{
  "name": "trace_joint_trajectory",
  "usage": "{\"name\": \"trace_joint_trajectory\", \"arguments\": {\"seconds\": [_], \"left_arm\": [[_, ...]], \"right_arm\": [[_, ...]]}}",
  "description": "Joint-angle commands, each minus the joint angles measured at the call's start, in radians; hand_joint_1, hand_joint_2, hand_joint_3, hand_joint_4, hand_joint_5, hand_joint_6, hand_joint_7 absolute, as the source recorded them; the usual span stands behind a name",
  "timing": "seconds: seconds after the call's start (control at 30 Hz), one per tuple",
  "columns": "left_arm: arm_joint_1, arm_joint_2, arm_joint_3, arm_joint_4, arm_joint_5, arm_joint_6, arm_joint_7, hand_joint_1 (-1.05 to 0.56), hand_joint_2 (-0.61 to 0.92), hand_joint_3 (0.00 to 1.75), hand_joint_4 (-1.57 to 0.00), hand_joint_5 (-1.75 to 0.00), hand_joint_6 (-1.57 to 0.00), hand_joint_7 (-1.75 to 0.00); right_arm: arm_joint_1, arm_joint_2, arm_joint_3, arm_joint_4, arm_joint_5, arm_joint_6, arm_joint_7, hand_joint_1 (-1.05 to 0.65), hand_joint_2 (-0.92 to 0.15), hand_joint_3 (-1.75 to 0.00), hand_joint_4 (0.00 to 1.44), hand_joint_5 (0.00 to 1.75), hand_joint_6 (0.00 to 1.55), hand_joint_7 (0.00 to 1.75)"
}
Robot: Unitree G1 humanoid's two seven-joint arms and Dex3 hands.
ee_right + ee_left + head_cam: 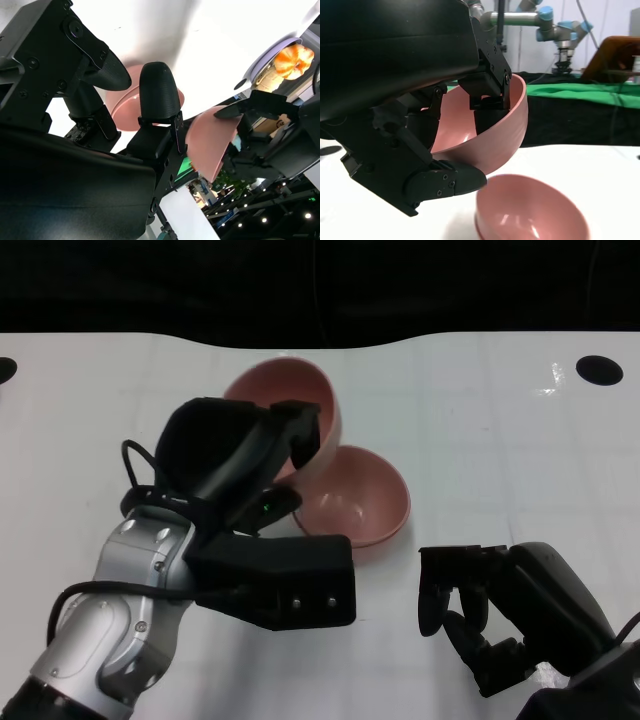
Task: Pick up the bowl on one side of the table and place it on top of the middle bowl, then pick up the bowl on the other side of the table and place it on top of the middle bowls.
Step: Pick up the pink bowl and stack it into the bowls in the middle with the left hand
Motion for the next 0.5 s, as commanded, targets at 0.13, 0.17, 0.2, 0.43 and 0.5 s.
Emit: {"name": "trace_joint_trajectory", "arguments": {"seconds": [0.13,0.17,0.2,0.43,0.5], "left_arm": [[-0.033,-0.012,-0.021,0.026,0.003,-0.039,0.027,-0.28,0.58,0.74,-0.95,-1.75,-0.78,-1.55],[-0.034,-0.014,-0.025,0.029,0.005,-0.044,0.028,-0.28,0.61,0.76,-0.95,-1.75,-0.76,-1.61],[-0.036,-0.016,-0.029,0.031,0.008,-0.047,0.026,-0.28,0.63,0.78,-0.95,-1.75,-0.74,-1.63],[-0.054,-0.015,-0.061,0.049,0.031,-0.052,-0.004,-0.32,0.83,0.37,-0.92,-1.75,-0.84,-1.15],[-0.061,-0.014,-0.069,0.065,0.028,-0.059,-0.014,-0.31,0.87,0.3,-0.91,-1.75,-0.84,-1.17]], "right_arm": [[0.001,-0.006,-0.008,0.003,-0.003,0.008,-0.006,-0.05,-0.11,-1.64,0.96,1.75,0.85,1.5],[0.001,-0.005,-0.007,0.005,-0.005,0.005,-0.008,-0.05,-0.11,-1.64,0.96,1.75,0.85,1.5],[0.0,-0.005,-0.007,0.006,-0.006,0.002,-0.01,-0.05,-0.11,-1.64,0.96,1.75,0.85,1.49],[-0.003,-0.003,-0.003,0.011,-0.008,0.002,-0.013,-0.04,-0.11,-1.65,0.96,1.75,0.86,1.48],[-0.004,-0.003,-0.002,0.008,-0.007,0.005,-0.01,-0.04,-0.11,-1.65,0.96,1.75,0.86,1.48]]}}
